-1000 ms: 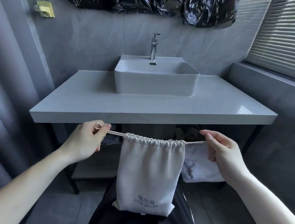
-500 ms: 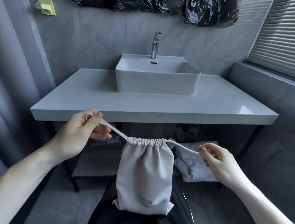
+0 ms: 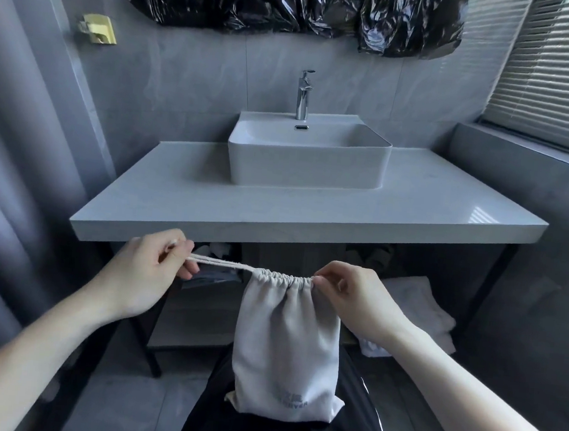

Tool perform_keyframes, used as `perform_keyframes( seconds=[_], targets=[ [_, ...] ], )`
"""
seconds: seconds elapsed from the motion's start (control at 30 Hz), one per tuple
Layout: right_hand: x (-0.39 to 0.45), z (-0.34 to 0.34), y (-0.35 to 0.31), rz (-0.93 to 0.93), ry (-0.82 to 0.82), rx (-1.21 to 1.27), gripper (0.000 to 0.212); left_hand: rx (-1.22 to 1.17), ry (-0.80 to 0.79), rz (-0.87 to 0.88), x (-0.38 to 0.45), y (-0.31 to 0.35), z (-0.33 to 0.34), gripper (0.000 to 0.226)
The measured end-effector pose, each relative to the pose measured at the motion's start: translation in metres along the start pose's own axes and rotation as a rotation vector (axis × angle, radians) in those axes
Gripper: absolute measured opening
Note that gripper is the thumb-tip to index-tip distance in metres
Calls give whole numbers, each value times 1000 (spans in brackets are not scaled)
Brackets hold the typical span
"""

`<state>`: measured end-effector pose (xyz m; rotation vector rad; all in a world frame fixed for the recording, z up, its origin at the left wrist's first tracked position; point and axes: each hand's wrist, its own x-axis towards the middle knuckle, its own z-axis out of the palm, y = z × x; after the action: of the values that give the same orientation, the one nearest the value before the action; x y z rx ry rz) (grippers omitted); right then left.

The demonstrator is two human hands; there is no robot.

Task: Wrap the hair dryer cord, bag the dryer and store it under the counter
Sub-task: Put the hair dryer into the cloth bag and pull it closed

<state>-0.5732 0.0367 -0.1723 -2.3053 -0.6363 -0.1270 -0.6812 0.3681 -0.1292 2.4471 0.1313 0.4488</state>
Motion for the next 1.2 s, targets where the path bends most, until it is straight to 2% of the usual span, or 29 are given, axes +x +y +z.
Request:
perform_keyframes(
  seconds=[0.03,0.07,0.1,0.17,0.2,0.3,0.37,0.43,0.53,0.6,0.87,1.2],
  targets=[
    [-1,1,1,-12,4,20,16,251,-13,-14,-2,-3,0,25],
    [-2,1,2,-26,8,37,15,390,-64,-21,-5,-2,2,9],
    [-3,1,2,-39,9,51,14,442,-127,-2,-8,1,6,21],
    [-3,2,1,-72,13,59,13,302,-232,99,-7,11,20,52],
    [-2,2,2,-88,13,58,13,231,-279,134,-6,19,28,55],
    [-2,1,4,-115,29,57,11,199,-390,125,4,32,51,26],
    [-3,-6,8,-107,69,61,11,153,-393,82,12,35,58,30],
    [-4,-15,12,-65,78,28,14,61,-359,113,17,38,58,38],
    [-5,-22,18,-9,39,-74,33,-8,-319,167,22,40,58,43],
    [-6,-27,18,-8,32,-46,44,-24,-303,157,21,39,58,44],
    [-14,-46,27,38,59,151,37,24,-277,177,19,21,41,45],
    [-17,-47,38,78,70,143,45,1,-291,166,16,13,41,45]
  ],
)
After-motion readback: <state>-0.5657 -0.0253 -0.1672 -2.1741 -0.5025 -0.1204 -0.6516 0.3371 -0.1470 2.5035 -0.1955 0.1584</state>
